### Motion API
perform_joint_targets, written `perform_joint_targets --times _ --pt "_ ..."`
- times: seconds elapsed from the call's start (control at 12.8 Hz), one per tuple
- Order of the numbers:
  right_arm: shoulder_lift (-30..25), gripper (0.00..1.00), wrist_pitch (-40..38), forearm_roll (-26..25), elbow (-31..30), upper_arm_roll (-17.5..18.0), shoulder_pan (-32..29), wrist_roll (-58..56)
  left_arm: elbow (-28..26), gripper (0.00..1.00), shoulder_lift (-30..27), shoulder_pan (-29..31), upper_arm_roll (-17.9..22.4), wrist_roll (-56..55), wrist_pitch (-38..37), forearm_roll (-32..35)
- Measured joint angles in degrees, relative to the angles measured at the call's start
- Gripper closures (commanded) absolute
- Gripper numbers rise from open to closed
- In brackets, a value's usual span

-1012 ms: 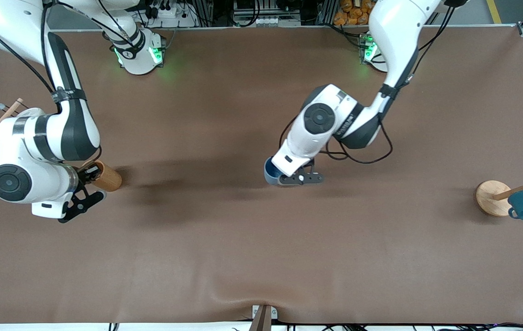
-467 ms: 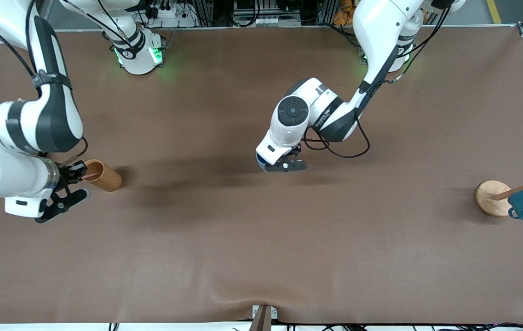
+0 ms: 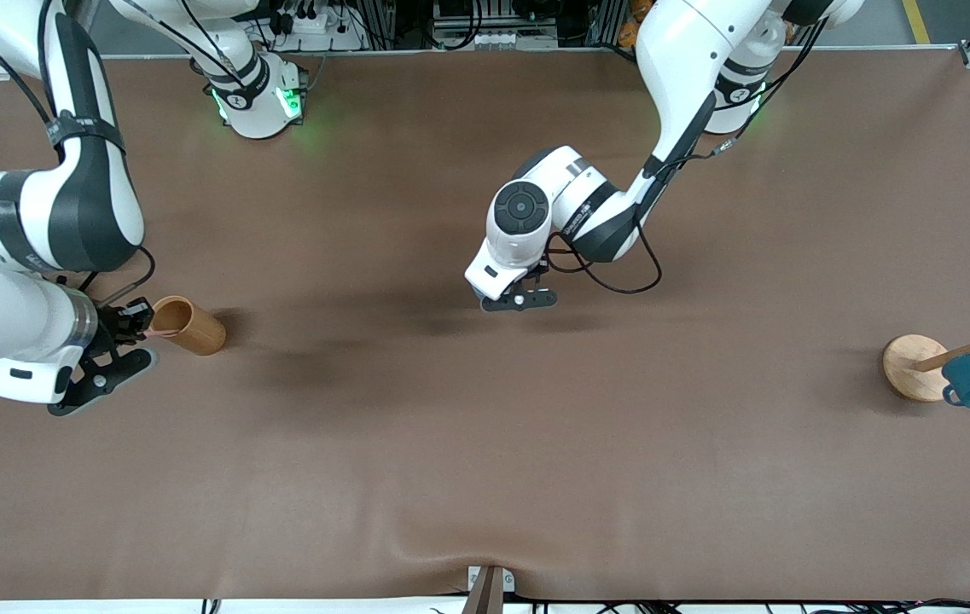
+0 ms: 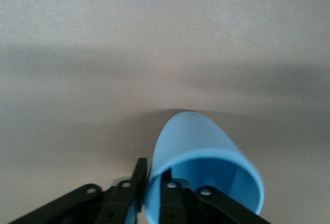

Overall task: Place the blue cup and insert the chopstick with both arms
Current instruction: 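Set the blue cup mid-table with the left gripper while the right gripper lifts the chopstick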

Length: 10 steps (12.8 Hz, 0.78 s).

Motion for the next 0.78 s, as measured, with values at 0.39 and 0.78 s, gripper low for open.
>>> perform_joint_targets --times 0.39,0.78 --pt "-0.1 1.00 -2.7 -1.5 3.0 0.0 3.4 0.0 2.8 0.00 -5.8 1.8 0.7 -5.7 -10.4 0.0" --pt "-0.1 1.00 -2.8 -8.1 3.6 0.0 7.4 -0.1 4.1 0.00 -20.5 12.7 1.2 -5.8 -20.3 0.2"
